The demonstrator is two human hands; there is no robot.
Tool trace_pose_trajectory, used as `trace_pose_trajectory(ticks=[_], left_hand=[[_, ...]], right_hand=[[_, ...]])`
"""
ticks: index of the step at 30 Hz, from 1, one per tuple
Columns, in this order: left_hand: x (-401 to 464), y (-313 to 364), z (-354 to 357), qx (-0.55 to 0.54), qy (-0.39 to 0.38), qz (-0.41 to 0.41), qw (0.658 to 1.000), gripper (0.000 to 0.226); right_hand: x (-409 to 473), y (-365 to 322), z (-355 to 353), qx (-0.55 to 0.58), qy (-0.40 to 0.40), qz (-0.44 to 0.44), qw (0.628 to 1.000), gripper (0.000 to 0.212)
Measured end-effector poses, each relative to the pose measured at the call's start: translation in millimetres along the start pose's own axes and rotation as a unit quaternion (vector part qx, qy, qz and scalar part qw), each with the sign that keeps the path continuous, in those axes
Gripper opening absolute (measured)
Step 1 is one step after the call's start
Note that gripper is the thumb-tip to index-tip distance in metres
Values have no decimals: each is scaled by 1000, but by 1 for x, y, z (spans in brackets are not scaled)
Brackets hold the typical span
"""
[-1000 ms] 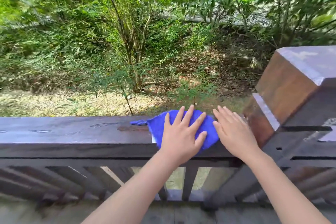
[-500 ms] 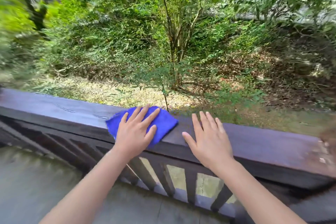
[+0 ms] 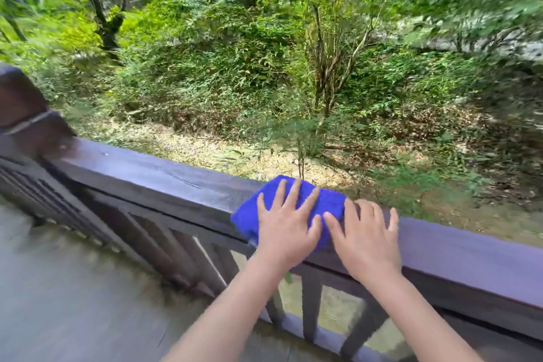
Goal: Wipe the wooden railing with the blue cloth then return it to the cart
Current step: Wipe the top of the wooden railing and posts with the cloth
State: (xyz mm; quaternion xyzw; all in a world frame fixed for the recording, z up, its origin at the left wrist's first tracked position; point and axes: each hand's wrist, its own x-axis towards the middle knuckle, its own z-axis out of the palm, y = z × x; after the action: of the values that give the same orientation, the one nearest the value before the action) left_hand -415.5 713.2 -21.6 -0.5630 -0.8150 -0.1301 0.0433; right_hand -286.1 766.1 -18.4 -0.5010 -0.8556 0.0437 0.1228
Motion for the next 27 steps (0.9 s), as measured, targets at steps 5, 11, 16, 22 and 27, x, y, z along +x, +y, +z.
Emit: trace_pose_trajectory(ticks=[5, 11, 16, 22, 27], left_hand=[[8, -82, -12, 30, 14, 91, 995, 53], [21, -200, -30, 51, -5, 54, 997, 56], [28, -281, -43, 46, 24, -8, 999, 59], [42, -268, -38, -22, -3, -244, 969, 50], [26, -248, -31, 0, 1, -106, 994, 51]], right_hand=[[7, -33, 10, -32, 11, 8, 999, 76], [26, -97, 23, -48, -22, -21, 998, 71], [45, -162, 36, -26, -42, -57, 997, 68], [59, -227, 53, -4, -49, -73, 996, 65], [63, -232, 59, -10, -7, -47, 999, 61]])
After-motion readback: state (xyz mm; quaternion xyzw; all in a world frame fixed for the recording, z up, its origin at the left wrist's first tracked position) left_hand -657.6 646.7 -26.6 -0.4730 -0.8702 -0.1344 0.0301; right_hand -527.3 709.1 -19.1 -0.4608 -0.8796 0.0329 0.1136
